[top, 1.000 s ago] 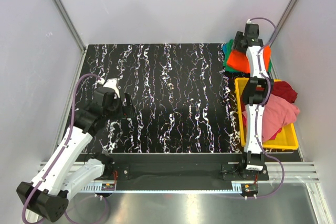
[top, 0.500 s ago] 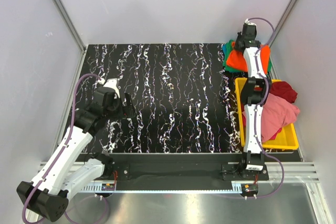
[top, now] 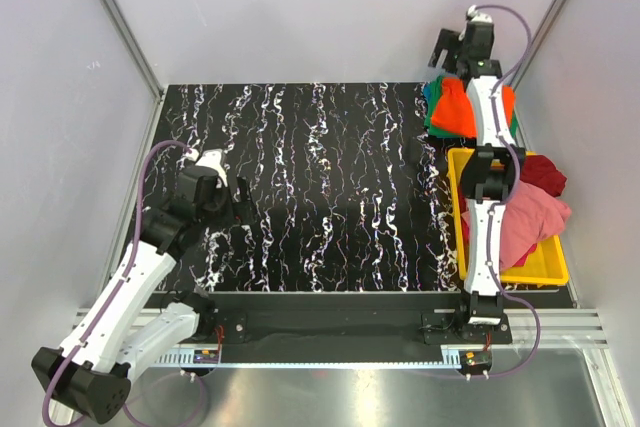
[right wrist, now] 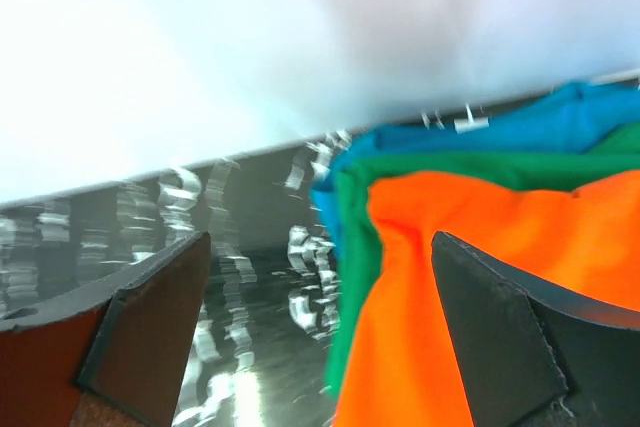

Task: Fold and stack the t-shirts
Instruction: Neatly place the folded tshirt to the corner, then reset both grippers

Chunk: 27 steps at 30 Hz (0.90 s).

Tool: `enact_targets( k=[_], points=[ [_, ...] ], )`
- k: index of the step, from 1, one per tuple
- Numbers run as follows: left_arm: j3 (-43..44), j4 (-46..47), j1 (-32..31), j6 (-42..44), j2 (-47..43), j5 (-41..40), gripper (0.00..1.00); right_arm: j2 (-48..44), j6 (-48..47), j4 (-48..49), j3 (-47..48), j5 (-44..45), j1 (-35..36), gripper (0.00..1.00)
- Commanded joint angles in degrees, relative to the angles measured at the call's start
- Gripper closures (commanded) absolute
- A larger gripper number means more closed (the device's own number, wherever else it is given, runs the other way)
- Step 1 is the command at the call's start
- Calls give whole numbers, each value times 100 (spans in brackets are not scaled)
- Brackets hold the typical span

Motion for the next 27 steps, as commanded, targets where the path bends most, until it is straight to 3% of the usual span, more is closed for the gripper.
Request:
enact_targets(
  k=[1, 5, 9, 11, 14, 16, 20, 27],
  points=[
    [-21, 273, 33, 92, -147, -1, 4, -1385, 526, 420, -178, -432, 6, 2],
    [-21, 282, 51, 83, -287, -54, 1, -2360, 1099, 402, -914, -1380, 33, 0],
    [-30, 282, 68, 74, -480, -151, 1, -4044, 1398, 429, -2939, -1603, 112, 0],
    [-39, 282, 86, 48, -525, -177, 1, -4732, 1416, 568, -3848, -1341, 112, 0],
    [-30, 282, 130, 48, -595, -125, 1, -6609, 1433, 753, -6129, -515, 112, 0],
    [-30, 282, 130, 30, -656, -125, 1, -7351, 1643, 798, -6951, -58, 112, 0],
    [-30, 291, 147, 21, -858, -151, 1, -9265, 2092, 824, -8927, 76, 112, 0],
    [-56, 326, 148, 56, -1087, -63, 1, -10702, 2277, 42, -10013, -406, 112, 0]
  ],
)
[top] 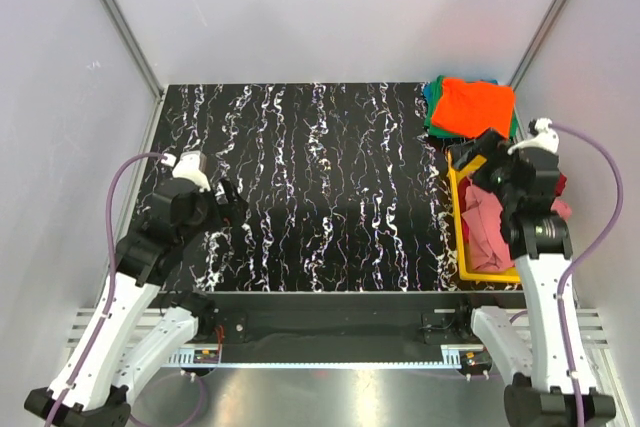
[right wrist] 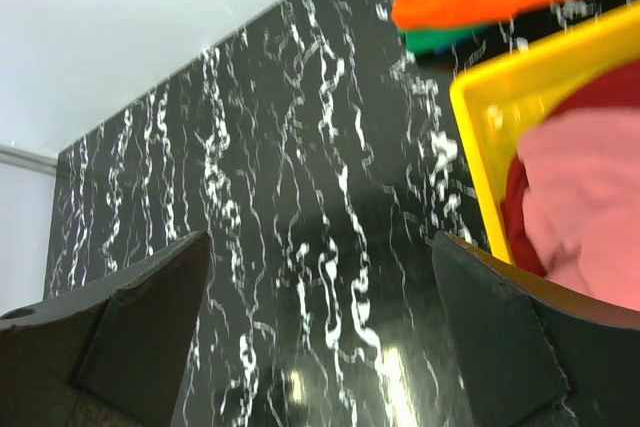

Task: Fold and stack the t-shirts
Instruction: Reset both grippers

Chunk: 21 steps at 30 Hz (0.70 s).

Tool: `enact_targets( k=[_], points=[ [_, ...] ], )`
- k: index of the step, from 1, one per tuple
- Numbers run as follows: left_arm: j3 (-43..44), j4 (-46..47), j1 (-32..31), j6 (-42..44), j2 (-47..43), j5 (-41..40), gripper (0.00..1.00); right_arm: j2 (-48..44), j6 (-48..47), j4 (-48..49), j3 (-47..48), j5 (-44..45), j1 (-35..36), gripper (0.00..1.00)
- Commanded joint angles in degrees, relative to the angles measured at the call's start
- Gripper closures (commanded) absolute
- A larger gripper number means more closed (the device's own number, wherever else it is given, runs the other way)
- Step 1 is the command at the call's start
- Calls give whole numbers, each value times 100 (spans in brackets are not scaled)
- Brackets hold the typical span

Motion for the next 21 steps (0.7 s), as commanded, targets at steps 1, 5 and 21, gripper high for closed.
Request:
enact_targets(
  k=[1, 5, 21],
  points=[
    [-48, 258, 36, 46, -80, 7, 1, -364, 264, -312, -374, -323, 0, 0],
    [-47, 258, 27, 54, -150, -46, 1, -638, 702, -348, -718, -720, 0, 0],
    [-109, 293, 45, -16, -405, -380, 1, 811, 643, 1092, -683, -1415, 0, 0]
  ],
)
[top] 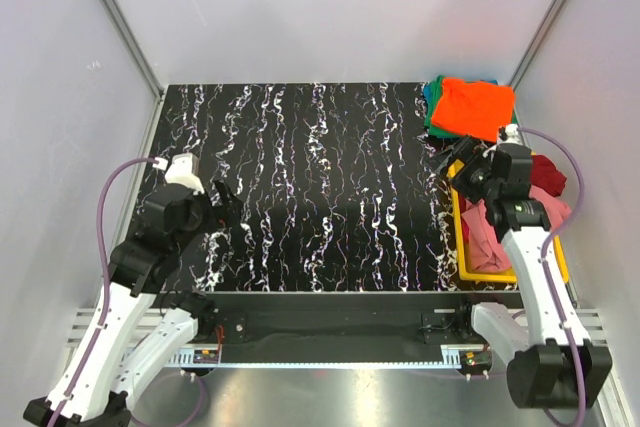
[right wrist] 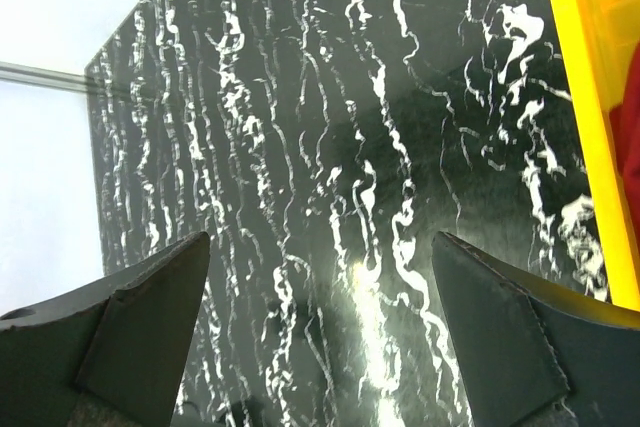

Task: Fold and stack the t-shirts
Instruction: Reset both grippers

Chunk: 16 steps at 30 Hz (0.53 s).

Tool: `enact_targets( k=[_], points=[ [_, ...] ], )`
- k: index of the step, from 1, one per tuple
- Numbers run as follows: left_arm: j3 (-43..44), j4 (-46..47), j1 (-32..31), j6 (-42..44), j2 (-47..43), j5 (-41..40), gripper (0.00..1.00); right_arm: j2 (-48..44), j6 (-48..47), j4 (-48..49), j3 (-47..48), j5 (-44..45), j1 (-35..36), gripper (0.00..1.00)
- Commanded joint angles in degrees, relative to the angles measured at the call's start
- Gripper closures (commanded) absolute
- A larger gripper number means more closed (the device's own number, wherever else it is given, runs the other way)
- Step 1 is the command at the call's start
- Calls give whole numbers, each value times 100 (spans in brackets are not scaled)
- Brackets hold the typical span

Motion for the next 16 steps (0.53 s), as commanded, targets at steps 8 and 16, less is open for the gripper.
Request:
enact_targets(
  k=[8, 16],
  points=[
    [-107, 359, 74, 39, 191, 34, 1, 907, -454, 1273, -320, -417, 0, 0],
    [-125, 351, 74, 4, -90, -194, 1, 909, -473, 1441, -576, -875, 0, 0]
  ],
)
